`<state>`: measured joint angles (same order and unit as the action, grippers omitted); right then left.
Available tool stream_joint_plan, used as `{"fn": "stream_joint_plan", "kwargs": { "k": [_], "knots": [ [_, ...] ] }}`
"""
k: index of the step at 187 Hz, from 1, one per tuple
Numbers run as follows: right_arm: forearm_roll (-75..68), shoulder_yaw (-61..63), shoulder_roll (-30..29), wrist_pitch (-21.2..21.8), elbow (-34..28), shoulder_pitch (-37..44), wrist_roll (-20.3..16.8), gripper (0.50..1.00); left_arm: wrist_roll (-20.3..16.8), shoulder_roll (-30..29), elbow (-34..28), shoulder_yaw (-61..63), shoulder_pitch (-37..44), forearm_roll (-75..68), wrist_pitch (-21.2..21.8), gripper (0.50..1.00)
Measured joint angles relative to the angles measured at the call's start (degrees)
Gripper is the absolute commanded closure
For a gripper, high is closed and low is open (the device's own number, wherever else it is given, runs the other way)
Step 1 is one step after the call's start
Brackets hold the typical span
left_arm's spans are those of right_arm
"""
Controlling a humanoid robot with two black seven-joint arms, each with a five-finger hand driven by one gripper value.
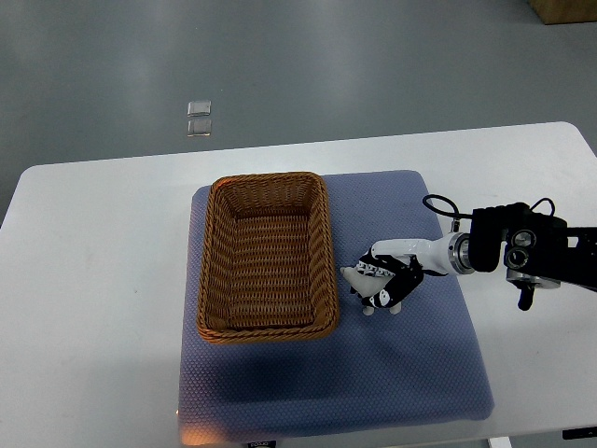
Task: Place white bear in brown basket with right hand
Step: 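Close the right hand's fingers around the white polar bear, then lift the bear with the right hand, away from the mat, then carry the bear over the wicker basket and lower it inside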
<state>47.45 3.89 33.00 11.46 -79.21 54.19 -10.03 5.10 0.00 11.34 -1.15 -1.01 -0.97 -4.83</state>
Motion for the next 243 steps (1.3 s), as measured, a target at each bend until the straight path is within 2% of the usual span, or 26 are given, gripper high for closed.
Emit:
{"fn": "stream_joint_plan", "kwargs": {
  "k": [45,103,140,179,201,243],
  "knots": [
    [-0.6,2.1,3.9,0.7,-0.2,3.4,0.1,1.0,0.0,0.0,-0.1,-0.1,0.0,0.0,0.0,0.5],
    [-1.7,2.4,12.6,5.8,-2.2,16.9,0.1,1.0,0.0,0.0,-0.1,0.0,0.0,0.0,0.0,0.5],
    [-3.0,2.4,13.7,6.7,-2.5,22.0,0.1,1.0,0.0,0.0,0.0,0.1,0.0,0.0,0.0,0.5],
    [-3.2,1.9,8.3,2.8,-1.3,23.0,0.7,1.0,0.0,0.0,0.1,0.2,0.0,0.0,0.0,0.5],
    [-3.2,1.2,1.9,-0.2,2.0,23.1,1.7,1.0,0.0,0.0,0.6,0.2,0.0,0.0,0.0,0.5],
    [-3.1,-1.1,-11.7,-3.2,11.0,23.0,2.7,1.0,0.0,0.0,1.7,0.3,0.0,-0.1,0.0,0.5]
  ]
}}
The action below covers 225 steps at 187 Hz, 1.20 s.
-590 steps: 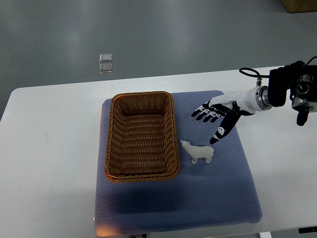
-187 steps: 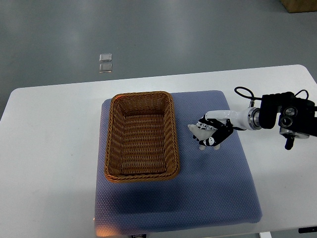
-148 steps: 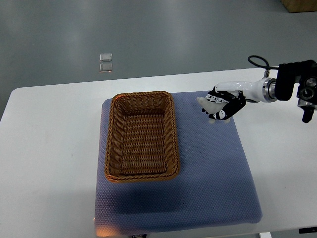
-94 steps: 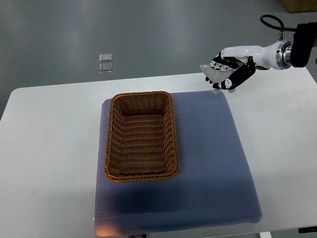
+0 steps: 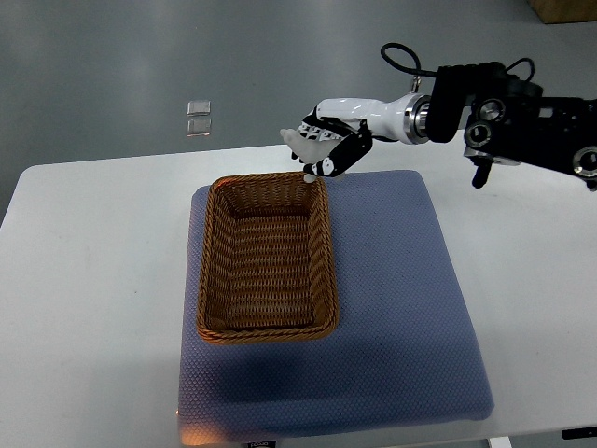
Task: Place white bear in brown basket with right hand
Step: 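Carry the bear over the wicker basket and lower it inside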
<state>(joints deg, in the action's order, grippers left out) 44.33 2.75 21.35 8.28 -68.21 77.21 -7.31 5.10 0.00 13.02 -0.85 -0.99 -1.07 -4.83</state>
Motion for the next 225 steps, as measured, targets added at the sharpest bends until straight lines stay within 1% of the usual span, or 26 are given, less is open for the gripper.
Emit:
{"fn": "stream_joint_plan", "kwargs": {
  "k": [38,58,96,116,154,176,225],
  "knots": [
    [0.8,-2.8,-11.7,-1.7,7.8,-1.0,0.7,1.0,0.0,0.0,0.7,0.0,-0.1,0.0,0.0,0.5],
    [0.9,-3.4,-15.3,-2.3,10.3,-2.0,0.8,1.0,0.0,0.0,0.8,0.0,-0.1,0.0,0.0,0.5],
    [1.0,-3.4,-19.9,-3.7,13.6,-4.7,1.2,1.0,0.0,0.0,0.9,-0.1,-0.1,0.0,0.0,0.5],
    [1.1,-3.4,-21.1,-4.7,14.5,-6.1,1.5,1.0,0.0,0.0,0.9,-0.1,-0.1,0.0,0.0,0.5],
    [1.2,-3.5,-21.3,-5.8,15.1,-8.1,2.4,1.0,0.0,0.0,0.9,-0.2,-0.1,0.0,0.0,0.5],
    [1.3,-3.5,-21.4,-6.1,15.1,-9.2,3.0,0.969,0.0,0.0,0.9,-0.2,-0.1,0.0,0.0,0.5],
    [3.2,-3.6,-21.4,-7.7,15.7,-12.4,4.0,0.965,0.0,0.0,0.8,-0.2,-0.1,0.0,0.0,0.5]
  ]
}}
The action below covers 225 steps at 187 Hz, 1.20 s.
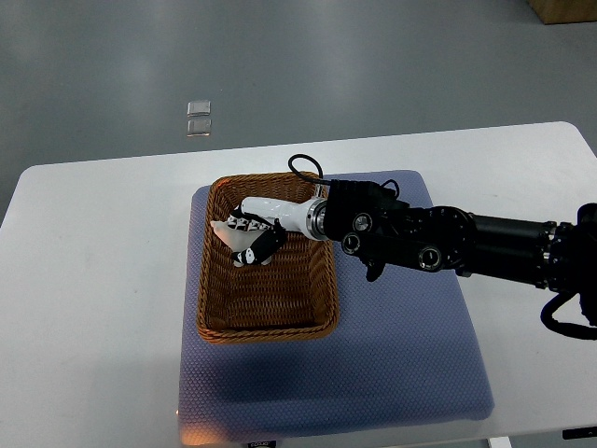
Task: Place white bear in brown basket with right hand
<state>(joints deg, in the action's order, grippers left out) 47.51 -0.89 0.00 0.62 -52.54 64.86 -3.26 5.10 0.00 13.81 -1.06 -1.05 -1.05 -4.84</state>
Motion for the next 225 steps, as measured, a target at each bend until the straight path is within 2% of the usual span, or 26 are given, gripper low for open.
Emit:
{"fn": "stream_joint_plan", "kwargs": {
  "k": [22,27,40,49,56,66,91,105,184,225],
  "knots": [
    [1.2,0.0,0.0,-0.4,0.2,-1.4,0.6,0.948,0.0,0.0,0.0,-0.1,0.0,0.0,0.0,0.5],
    [1.3,0.0,0.0,-0.5,0.2,-1.6,0.7,0.922,0.0,0.0,0.0,-0.1,0.0,0.0,0.0,0.5],
    [1.5,0.0,0.0,-0.9,0.2,-2.1,0.9,0.889,0.0,0.0,0.0,-0.1,0.0,0.0,0.0,0.5],
    [1.5,0.0,0.0,-1.0,0.2,-2.4,1.1,0.828,0.0,0.0,0.0,-0.1,0.0,0.0,0.0,0.5],
    [1.5,0.0,0.0,-1.0,0.3,-2.5,1.3,0.807,0.0,0.0,0.0,-0.1,0.0,0.0,0.0,0.5],
    [1.5,0.0,0.0,-1.1,0.3,-2.6,1.5,0.744,0.0,0.0,0.0,-0.1,0.0,0.0,0.0,0.5],
    [1.5,0.3,0.1,-1.1,0.3,-2.7,1.7,0.691,0.0,0.0,0.0,0.0,0.0,0.0,0.0,0.5],
    [1.5,0.7,0.3,-1.1,0.2,-2.7,1.7,0.638,0.0,0.0,0.0,0.0,0.0,0.1,0.0,0.5],
    [0.7,2.1,5.0,-0.5,-0.2,0.8,1.9,0.613,0.0,0.0,-0.3,0.0,0.0,0.1,0.0,0.5],
    [-0.4,11.0,10.2,1.8,-0.6,1.6,2.2,0.613,0.0,0.0,-0.2,0.0,0.0,0.1,0.0,0.5]
  ]
}}
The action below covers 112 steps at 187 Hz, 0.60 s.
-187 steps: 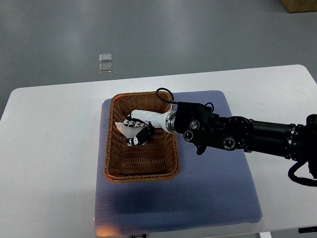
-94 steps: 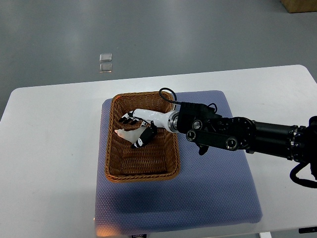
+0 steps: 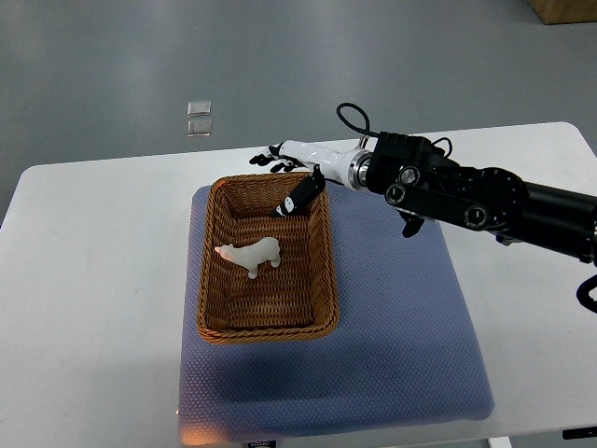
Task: Place white bear in brown basket with right hand
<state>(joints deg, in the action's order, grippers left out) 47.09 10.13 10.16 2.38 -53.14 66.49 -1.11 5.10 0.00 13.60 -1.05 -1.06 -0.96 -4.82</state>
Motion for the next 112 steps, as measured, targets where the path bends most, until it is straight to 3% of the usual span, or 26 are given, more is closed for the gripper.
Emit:
{"fn": "stream_joint_plan", "kwargs": {
  "k": [50,112],
  "knots": [
    [-10.3,21.3,4.8,1.8,0.0,-9.1,0.8,0.605,0.0,0.0,0.2,0.0,0.0,0.0,0.0,0.5],
    [-18.5,44.6,2.4,5.2,0.4,-26.9,6.3,0.603,0.0,0.0,0.3,0.1,0.0,-0.1,0.0,0.5]
  ]
}}
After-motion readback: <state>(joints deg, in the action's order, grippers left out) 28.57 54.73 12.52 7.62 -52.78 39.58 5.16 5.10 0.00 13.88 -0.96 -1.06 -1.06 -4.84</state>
